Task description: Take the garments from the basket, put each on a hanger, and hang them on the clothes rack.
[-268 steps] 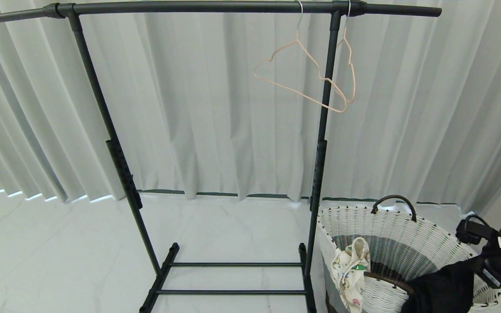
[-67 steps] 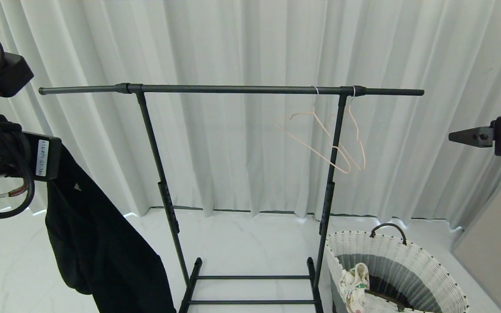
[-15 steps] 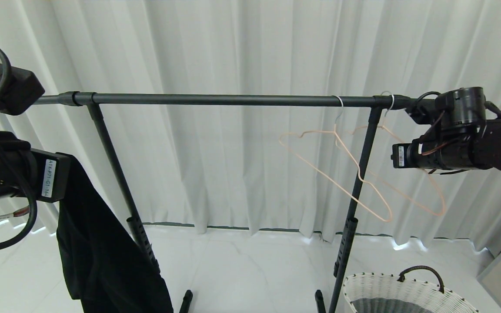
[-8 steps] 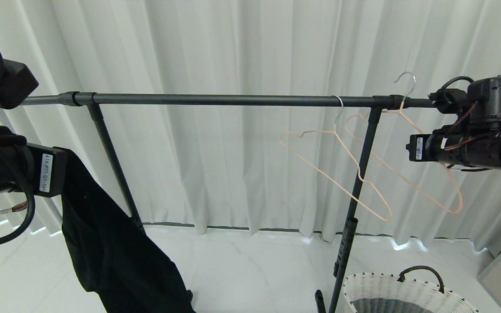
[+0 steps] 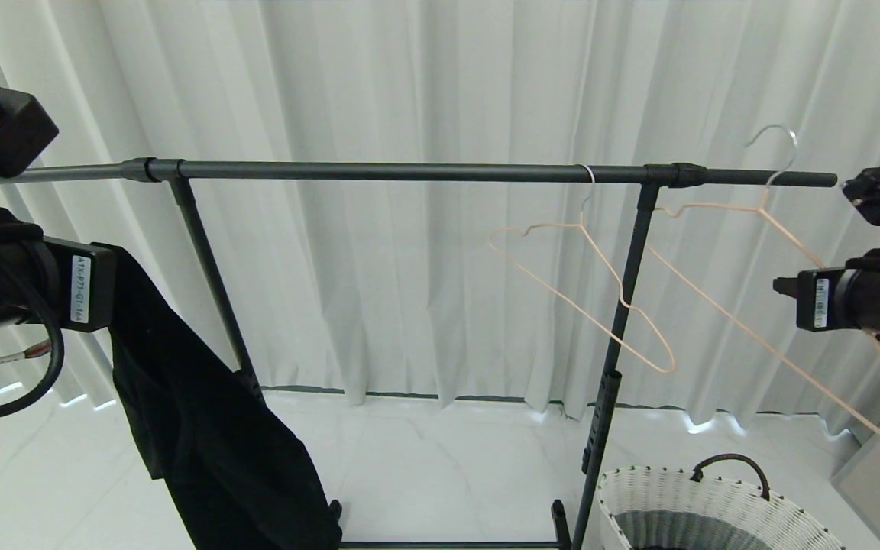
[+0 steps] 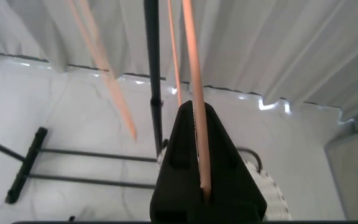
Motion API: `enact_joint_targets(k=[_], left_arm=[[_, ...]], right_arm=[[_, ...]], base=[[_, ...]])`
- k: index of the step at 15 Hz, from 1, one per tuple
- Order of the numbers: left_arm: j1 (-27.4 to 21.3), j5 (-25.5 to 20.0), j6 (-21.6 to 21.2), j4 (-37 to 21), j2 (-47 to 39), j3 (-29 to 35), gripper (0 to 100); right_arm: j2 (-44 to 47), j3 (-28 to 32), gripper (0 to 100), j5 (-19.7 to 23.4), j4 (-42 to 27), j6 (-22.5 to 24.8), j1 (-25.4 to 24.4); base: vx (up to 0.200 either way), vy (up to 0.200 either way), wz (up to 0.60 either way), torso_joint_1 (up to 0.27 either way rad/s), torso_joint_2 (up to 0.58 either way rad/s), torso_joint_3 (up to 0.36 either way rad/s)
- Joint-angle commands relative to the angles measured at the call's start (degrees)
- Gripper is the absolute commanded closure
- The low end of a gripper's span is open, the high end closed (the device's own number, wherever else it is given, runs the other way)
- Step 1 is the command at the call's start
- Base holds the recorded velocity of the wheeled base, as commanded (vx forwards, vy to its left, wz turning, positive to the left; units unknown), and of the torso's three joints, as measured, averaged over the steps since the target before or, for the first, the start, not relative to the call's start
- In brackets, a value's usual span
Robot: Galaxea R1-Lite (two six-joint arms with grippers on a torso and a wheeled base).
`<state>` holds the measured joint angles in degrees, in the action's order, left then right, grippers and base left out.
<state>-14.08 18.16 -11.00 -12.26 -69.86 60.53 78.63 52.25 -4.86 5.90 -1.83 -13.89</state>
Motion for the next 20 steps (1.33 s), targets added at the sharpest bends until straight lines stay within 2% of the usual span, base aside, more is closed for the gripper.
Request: enact_joint_targets(k=[1,4,7,12,15,19,20], left_arm=[[0.02,0.03,-0.08,-0.04,-0.01,0.03,100],[0.02,0.03,-0.08,-0.04,-0.01,-0.06,100],[0.02,-0.06,-0.08,-0.04,-0.45,-0.06,100],[-0.07,-0.15,0.01,0.05,-0.18,-0.50,100],[-0.42,-0.32,0.01,0.13,0.78,-1.64,100],[-5.26,-1.90,0.62,0.13,1.49,-2.87,100],[-7.37,-1.82,2.38,0.13,1.05,-2.78,100]], right_arm=[[-8.23,-5.58,100,0.03,-0.28,1.13,-0.09],[-12.54,-8.57,100,0.03,-1.15,1.65,-0.09],[-15.26,-8.57,100,0.03,-3.88,2.18,-0.09],[-17.11,-9.01,100,0.21,-4.67,2.71,-0.09],[-17.28,-8.83,100,1.79,-4.49,2.71,-0.62],[-17.63,-8.57,100,4.95,-3.97,2.53,-4.66],[-17.55,-8.66,100,5.30,-3.70,2.36,-6.07]], base=[[-0.200,0.000,0.00,-0.012,0.00,0.012],[-0.200,0.000,0.00,-0.004,0.00,0.006],[-0.200,0.000,0.00,0.004,0.00,0.004],[-0.200,0.000,0.00,0.000,0.00,0.002],[0.000,0.000,0.00,0.000,0.00,0.000],[0.000,0.000,0.00,0.000,0.00,0.000],[0.000,0.000,0.00,0.000,0.00,0.000]])
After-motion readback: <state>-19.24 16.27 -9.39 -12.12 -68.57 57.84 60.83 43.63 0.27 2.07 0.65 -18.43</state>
